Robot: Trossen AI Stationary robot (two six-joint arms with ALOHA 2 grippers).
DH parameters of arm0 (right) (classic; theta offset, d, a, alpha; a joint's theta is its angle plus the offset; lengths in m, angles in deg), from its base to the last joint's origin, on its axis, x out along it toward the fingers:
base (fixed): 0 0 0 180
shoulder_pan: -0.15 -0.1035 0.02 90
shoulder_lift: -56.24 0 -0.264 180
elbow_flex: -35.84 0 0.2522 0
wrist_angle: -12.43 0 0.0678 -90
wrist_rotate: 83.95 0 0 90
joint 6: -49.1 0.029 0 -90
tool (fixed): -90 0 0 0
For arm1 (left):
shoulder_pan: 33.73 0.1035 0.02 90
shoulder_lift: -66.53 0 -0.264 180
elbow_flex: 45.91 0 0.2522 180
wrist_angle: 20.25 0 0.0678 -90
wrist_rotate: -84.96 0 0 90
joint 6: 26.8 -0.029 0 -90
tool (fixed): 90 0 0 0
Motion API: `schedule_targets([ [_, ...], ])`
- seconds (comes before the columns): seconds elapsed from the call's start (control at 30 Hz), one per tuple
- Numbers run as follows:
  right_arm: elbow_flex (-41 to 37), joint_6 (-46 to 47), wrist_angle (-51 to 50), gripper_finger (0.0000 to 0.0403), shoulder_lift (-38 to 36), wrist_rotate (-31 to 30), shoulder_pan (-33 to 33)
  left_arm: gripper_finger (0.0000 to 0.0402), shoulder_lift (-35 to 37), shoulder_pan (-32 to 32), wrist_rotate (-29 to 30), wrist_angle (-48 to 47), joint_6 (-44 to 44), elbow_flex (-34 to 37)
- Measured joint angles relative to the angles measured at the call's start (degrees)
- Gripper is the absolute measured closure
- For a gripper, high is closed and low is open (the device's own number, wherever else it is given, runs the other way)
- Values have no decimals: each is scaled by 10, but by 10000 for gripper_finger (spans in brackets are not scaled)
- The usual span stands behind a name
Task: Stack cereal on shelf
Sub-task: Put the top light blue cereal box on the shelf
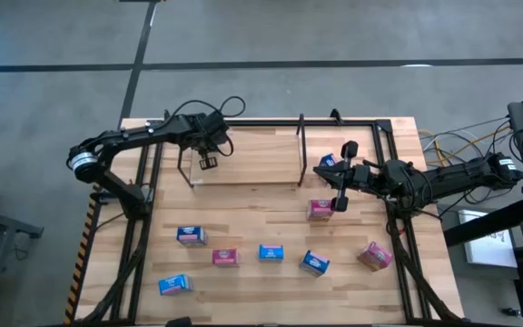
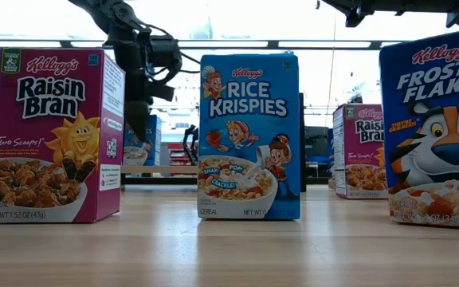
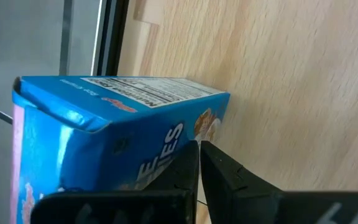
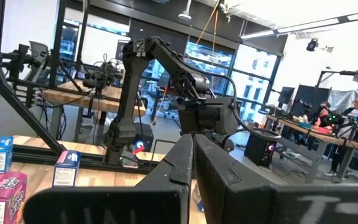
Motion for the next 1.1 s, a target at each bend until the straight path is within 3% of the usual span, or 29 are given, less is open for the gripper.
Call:
schedule_targets([
  [0.3, 0, 0, -2, 394, 0, 0, 0, 401, 0, 0, -65, 0, 0, 9],
  [1.1, 0, 0, -1, 394, 0, 0, 0, 401, 0, 6, -54, 55, -21, 30],
])
